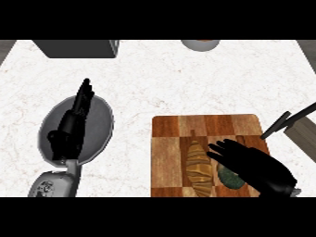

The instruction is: Pick the squash from the cutting board and place it in the tiered basket

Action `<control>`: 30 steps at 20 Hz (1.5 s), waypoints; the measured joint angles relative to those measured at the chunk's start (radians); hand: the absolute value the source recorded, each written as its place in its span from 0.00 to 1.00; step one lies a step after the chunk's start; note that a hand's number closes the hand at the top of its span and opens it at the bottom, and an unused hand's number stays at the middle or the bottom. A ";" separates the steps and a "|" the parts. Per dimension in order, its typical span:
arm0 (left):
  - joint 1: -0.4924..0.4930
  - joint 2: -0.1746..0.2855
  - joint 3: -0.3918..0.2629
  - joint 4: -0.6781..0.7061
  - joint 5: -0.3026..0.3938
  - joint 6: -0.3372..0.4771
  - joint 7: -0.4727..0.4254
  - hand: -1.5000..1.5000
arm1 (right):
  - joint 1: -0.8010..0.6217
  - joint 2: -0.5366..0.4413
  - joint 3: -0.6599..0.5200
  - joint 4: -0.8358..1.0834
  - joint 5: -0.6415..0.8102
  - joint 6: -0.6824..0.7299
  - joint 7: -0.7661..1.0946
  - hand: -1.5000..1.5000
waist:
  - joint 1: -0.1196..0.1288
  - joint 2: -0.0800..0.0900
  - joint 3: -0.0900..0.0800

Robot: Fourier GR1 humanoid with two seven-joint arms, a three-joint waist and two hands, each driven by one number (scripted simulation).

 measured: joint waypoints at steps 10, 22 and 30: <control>0.008 0.003 0.012 0.012 0.007 -0.012 -0.022 0.50 | -0.008 0.029 -0.014 0.090 0.033 -0.237 -0.067 1.00 | -0.001 -0.003 -0.005; 0.041 0.015 0.037 -0.009 0.003 0.022 -0.011 0.50 | 0.316 -0.369 -0.346 -0.282 -0.056 -0.131 -0.205 1.00 | -0.072 -0.016 -0.004; 0.042 0.016 0.034 -0.020 -0.002 0.024 -0.001 0.50 | 0.470 -0.451 -0.839 -0.469 -0.404 -0.033 -0.216 1.00 | -0.066 -0.014 -0.004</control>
